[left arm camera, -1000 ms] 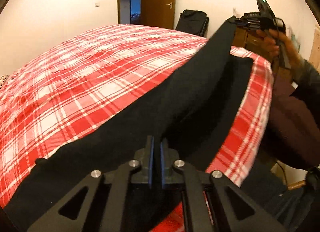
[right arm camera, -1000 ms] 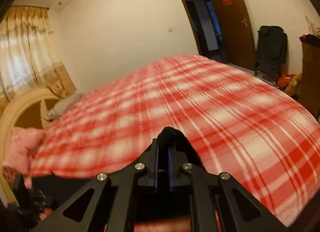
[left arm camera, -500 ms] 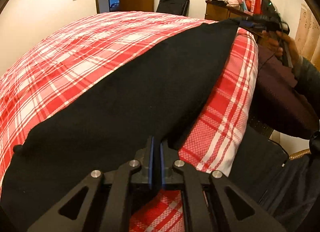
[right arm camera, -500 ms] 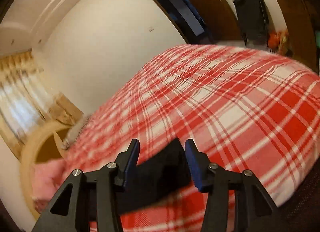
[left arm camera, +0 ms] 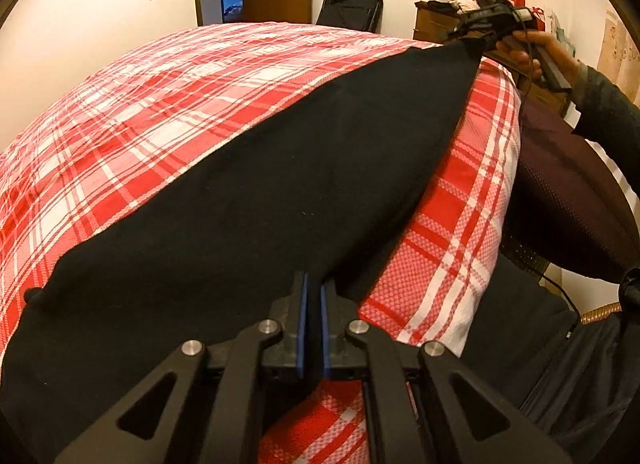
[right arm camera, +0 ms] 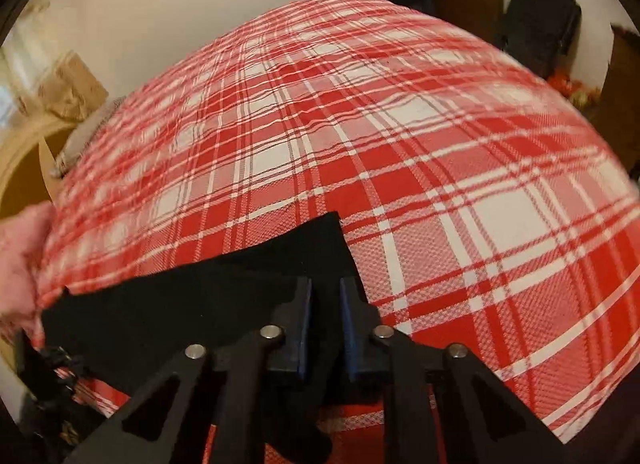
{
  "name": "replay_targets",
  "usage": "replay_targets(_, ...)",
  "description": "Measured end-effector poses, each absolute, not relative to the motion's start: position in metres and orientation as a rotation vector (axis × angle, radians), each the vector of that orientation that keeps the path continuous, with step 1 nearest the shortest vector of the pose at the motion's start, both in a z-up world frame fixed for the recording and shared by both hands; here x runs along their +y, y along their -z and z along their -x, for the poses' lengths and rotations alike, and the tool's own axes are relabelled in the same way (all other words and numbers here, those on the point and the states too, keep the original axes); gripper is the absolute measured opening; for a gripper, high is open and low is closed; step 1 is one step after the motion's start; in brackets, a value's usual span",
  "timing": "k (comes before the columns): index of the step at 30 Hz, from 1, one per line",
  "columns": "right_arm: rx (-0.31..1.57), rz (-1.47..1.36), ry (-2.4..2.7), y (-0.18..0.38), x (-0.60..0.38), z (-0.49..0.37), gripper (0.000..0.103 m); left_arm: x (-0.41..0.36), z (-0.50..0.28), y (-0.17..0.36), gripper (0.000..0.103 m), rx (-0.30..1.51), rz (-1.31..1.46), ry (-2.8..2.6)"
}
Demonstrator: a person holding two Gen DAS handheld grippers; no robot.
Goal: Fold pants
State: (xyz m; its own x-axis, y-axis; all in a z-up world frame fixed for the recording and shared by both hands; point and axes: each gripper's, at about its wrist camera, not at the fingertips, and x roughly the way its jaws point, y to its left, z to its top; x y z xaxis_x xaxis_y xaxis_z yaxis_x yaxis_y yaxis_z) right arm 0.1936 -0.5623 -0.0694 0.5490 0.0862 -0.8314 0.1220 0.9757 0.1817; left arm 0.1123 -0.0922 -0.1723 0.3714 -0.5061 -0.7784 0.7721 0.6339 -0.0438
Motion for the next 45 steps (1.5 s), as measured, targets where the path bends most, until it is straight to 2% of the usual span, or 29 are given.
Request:
replay_targets(8, 0.864, -0.164, 0.07, 0.029, -0.554, -0.207, 0.002, -0.092, -0.114, 0.17, 0.007, 0.847, -0.35, 0.829)
replay_targets(13, 0.884, -0.123, 0.137, 0.046, -0.557, -0.226, 0.002, -0.092, -0.112, 0.162, 0.007, 0.819, -0.354, 0.812)
replay_targets(16, 0.968, -0.186, 0.103, 0.069, -0.566, -0.232, 0.003, -0.094, -0.114, 0.16, 0.007, 0.813, -0.358, 0.805)
replay_targets(18, 0.973, -0.206, 0.106, 0.072, -0.571, -0.224, 0.006, -0.098, -0.116, 0.162, 0.007, 0.812, -0.369, 0.793)
replay_targets(21, 0.923, -0.247, 0.124, 0.061, -0.578, -0.194, 0.018, -0.103, -0.116, 0.166, 0.007, 0.811, -0.393, 0.785)
replay_targets(27, 0.843, -0.272, 0.076, 0.045, -0.564, -0.14, 0.018, -0.101, -0.108, 0.169, 0.007, 0.806, -0.418, 0.801)
replay_targets(33, 0.915, -0.164, 0.138, 0.065, -0.55, -0.14, 0.018, -0.104, -0.111, 0.171, 0.01, 0.804, -0.401, 0.791)
replay_targets(35, 0.899, -0.16, 0.196, 0.059, -0.55, -0.136, 0.023, -0.105, -0.11, 0.172, 0.01, 0.797, -0.406, 0.785)
replay_targets(37, 0.868, -0.103, 0.254, 0.049, -0.543, -0.13, 0.035, -0.105, -0.109, 0.173, 0.011, 0.784, -0.41, 0.777)
replay_targets(38, 0.843, -0.073, 0.251, 0.043, -0.535, -0.126, 0.045, -0.105, -0.108, 0.173, 0.011, 0.784, -0.41, 0.774)
replay_targets(39, 0.825, -0.051, 0.219, 0.037, -0.522, -0.123, 0.051, -0.105, -0.106, 0.172, 0.013, 0.786, -0.41, 0.772)
replay_targets(44, 0.813, -0.001, -0.033, 0.034, -0.44, -0.127, 0.051, -0.081, -0.089, 0.154, 0.035, 0.742, -0.399, 0.753)
replay_targets(45, 0.824, 0.013, -0.093, 0.038, -0.42, -0.13, 0.051, -0.069, -0.087, 0.149, 0.042, 0.724, -0.38, 0.732)
